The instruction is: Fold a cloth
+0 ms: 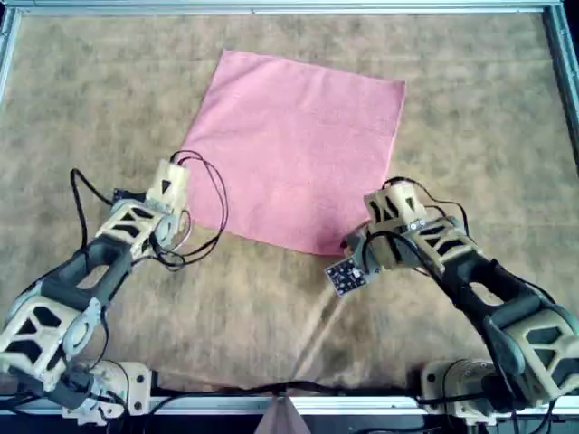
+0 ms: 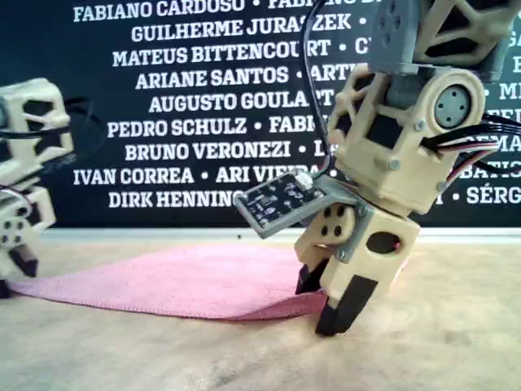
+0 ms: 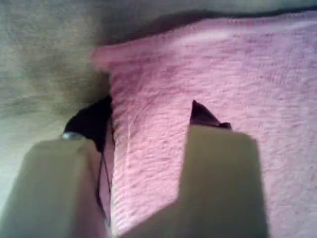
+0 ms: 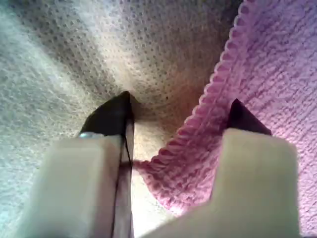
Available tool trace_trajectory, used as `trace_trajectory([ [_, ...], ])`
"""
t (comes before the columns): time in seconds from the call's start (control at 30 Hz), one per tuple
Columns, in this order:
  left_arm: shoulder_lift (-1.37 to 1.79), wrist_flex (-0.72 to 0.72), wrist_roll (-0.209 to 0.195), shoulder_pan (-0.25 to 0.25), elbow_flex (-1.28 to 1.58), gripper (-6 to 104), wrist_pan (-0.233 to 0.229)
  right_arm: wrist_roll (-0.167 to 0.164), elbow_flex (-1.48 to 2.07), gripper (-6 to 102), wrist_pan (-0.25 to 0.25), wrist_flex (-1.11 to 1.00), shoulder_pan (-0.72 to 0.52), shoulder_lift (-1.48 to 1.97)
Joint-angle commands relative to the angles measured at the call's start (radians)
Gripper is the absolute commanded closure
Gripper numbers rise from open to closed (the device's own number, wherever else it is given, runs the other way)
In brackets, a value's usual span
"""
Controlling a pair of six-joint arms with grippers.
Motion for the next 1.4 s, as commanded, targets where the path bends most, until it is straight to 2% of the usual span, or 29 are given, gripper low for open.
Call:
trace_trajectory([
  [0.0,-0.051,-0.012,0.003,-0.006,-0.089,43,0.011,-0.003,-0.1,20,0.011,-0.083,-0.005,0.002],
  [0.53,-0.058,-0.009,0.003,-0.017,-0.137,44,0.011,-0.011,-0.152,21,0.012,-0.081,-0.005,0.003],
  [0.63,-0.043,-0.008,0.003,-0.018,-0.133,45,0.011,-0.015,-0.152,32,0.012,-0.081,-0.008,0.005],
  [0.73,-0.04,-0.008,0.003,-0.018,-0.133,52,0.025,-0.018,-0.152,50,0.012,-0.081,-0.012,0.02],
  [0.87,-0.04,-0.014,-0.003,-0.02,-0.155,76,0.026,-0.018,-0.161,71,0.012,-0.083,-0.012,0.021],
  [0.97,-0.04,-0.018,-0.009,-0.02,-0.158,94,0.028,-0.015,-0.164,79,0.012,-0.084,-0.017,0.021],
  [1.03,-0.04,-0.018,-0.003,-0.02,-0.166,101,0.028,-0.018,-0.169,82,0.012,-0.086,-0.017,0.023],
  [1.23,-0.044,-0.015,-0.012,-0.021,-0.15,99,0.028,-0.018,-0.169,93,0.012,-0.086,-0.018,0.023],
  [1.37,-0.038,-0.012,-0.012,-0.021,-0.149,99,0.028,-0.003,-0.167,97,0.014,-0.081,-0.02,0.021],
])
